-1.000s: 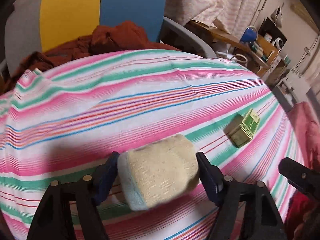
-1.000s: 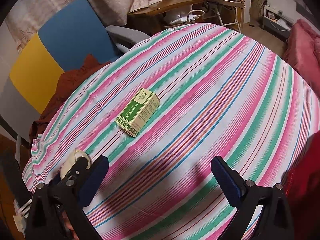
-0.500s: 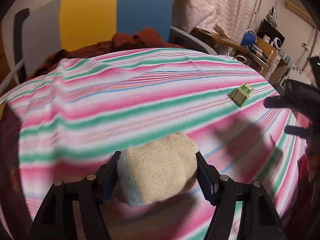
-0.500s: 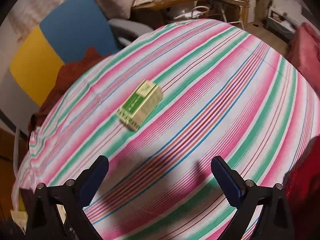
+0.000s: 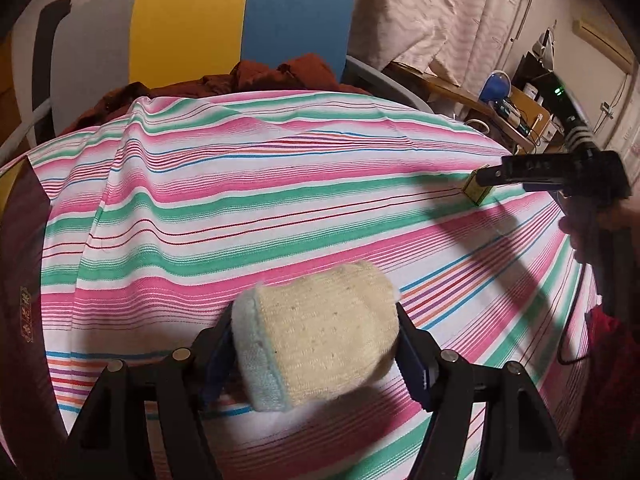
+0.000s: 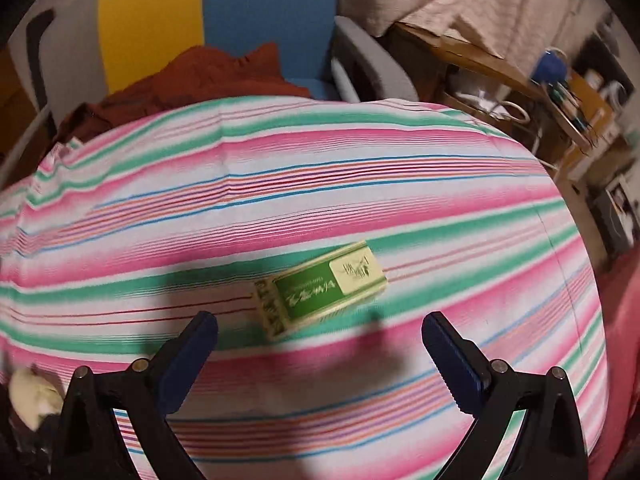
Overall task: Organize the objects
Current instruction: 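Grasp the cream knitted pouch with the left tool while the right tool grasps the green box, then carry the cream pouch and green box to the gold tray and release both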
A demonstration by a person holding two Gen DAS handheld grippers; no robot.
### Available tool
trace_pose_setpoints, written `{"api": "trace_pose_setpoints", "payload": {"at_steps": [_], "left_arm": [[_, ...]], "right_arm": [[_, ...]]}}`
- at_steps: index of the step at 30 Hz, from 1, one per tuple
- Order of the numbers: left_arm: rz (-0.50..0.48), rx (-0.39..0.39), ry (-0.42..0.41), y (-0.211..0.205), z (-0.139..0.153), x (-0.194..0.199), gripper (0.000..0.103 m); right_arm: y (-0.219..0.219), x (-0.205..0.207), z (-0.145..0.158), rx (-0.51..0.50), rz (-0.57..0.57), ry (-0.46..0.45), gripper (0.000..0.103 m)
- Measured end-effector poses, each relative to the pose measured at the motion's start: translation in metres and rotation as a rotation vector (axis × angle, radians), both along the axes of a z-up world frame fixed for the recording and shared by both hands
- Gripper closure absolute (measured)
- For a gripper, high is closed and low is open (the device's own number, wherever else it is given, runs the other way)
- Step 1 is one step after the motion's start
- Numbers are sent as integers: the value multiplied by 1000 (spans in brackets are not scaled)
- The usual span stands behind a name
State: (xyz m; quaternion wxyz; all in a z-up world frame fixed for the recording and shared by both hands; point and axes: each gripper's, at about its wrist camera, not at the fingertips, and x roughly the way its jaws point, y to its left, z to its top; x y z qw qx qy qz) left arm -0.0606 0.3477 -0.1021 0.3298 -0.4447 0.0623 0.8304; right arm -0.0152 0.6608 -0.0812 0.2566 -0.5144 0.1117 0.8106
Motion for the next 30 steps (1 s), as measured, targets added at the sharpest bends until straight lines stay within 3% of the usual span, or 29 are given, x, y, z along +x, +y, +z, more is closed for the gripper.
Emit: {"api": "trace_pose_setpoints", "payload": {"at_steps": [8,9,11,15,27,30], "left_arm": [[-1,-7,6,3,-1,1,30],[-1,-8,8,3,-2,1,30],[-2,-13,13,3,-2,1,30],[-3,-13,20,4,-3,1,30],[-8,-38,37,0,1,5,35],[3,-58,36,-8,5,11,35]], "right_arm": [[5,-15,-14,44,80,-49,0],[5,-17,-16,38,82,-50,2],[5,-18,-17,39,79,-47,24],[-1,-16,-16,24,83,-53,26],[-100,-12,-11,-106,147,-109,26],[-129,-11,-15,-81,163,-134,26]]}}
